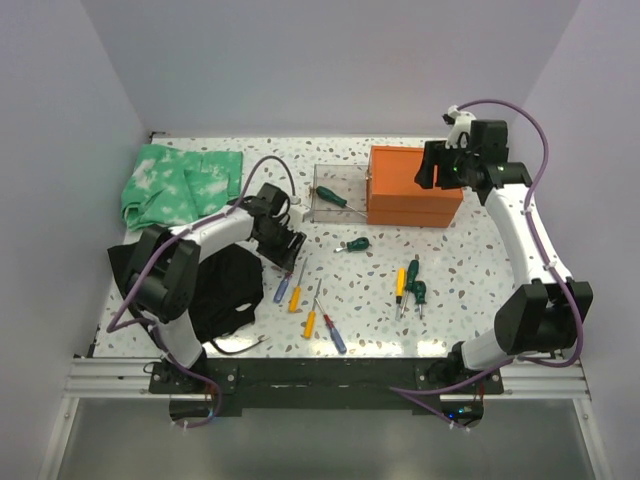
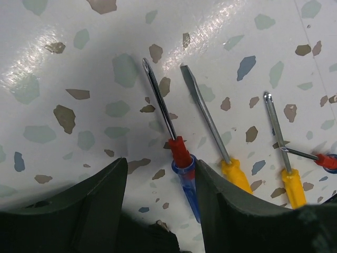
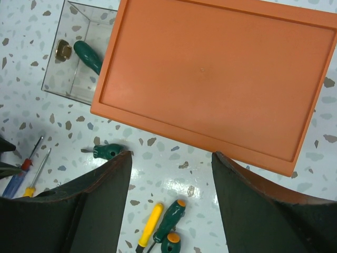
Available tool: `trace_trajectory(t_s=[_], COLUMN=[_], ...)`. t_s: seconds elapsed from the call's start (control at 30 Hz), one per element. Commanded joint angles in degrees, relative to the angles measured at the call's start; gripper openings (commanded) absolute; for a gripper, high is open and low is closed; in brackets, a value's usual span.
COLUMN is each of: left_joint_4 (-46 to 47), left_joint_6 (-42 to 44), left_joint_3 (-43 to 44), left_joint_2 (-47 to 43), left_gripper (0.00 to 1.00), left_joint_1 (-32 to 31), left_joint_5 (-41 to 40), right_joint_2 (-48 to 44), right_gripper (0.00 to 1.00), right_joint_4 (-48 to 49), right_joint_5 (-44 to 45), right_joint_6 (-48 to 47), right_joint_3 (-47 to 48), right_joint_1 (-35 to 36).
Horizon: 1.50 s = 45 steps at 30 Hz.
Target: Sort the tools into containers
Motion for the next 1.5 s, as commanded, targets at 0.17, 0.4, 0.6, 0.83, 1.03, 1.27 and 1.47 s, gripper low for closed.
trace_trajectory(t_s=[0.17,0.4,0.6,0.83,1.03,1.27,1.47], left_joint_4=[-0.4,-2.7,-7.7,-0.9,16.6,30.3,26.5], left_joint_6=[1.0,3.8,9.5,14.9,-17.8,-44.3,-53.3], left_joint_3=[2.2,5.2,17.4,40.6,48.3,44.6,46.7], left_joint_2=[4.8,4.2,3.6,8.8,17.6,22.1,26.3], left_gripper=[0.53,0.12,0.0,0.0,0.0,0.0,0.0], left_joint_1=[-2.6,-2.2,0.6,3.5,8.6,7.3,3.9], left_joint_5=[-3.3,-4.0,-0.6,7.3,19.3,12.3,3.9], right_joint_2=[-2.8,-3.2,-3.0,-2.2,-0.7,-0.4,-1.2], right_gripper=[0.66,0.66,0.66,0.66,0.66,0.66,0.66], right_joint_4=[1.4,1.3,1.1,1.5,1.1,0.2,0.1], right_joint_5=[-0.2,0.2,0.5,0.5,0.5,1.2,1.8], right_joint_6=[-0.7,-0.7,-0.8,-0.7,-0.6,-1.0,-1.0], right_joint_3=[-0.5,-0.1,0.6,0.7,2.2,3.0,1.9], right_joint_1=[-0.1,-0.2,-0.4,-0.5,-0.4,-0.4,-0.5])
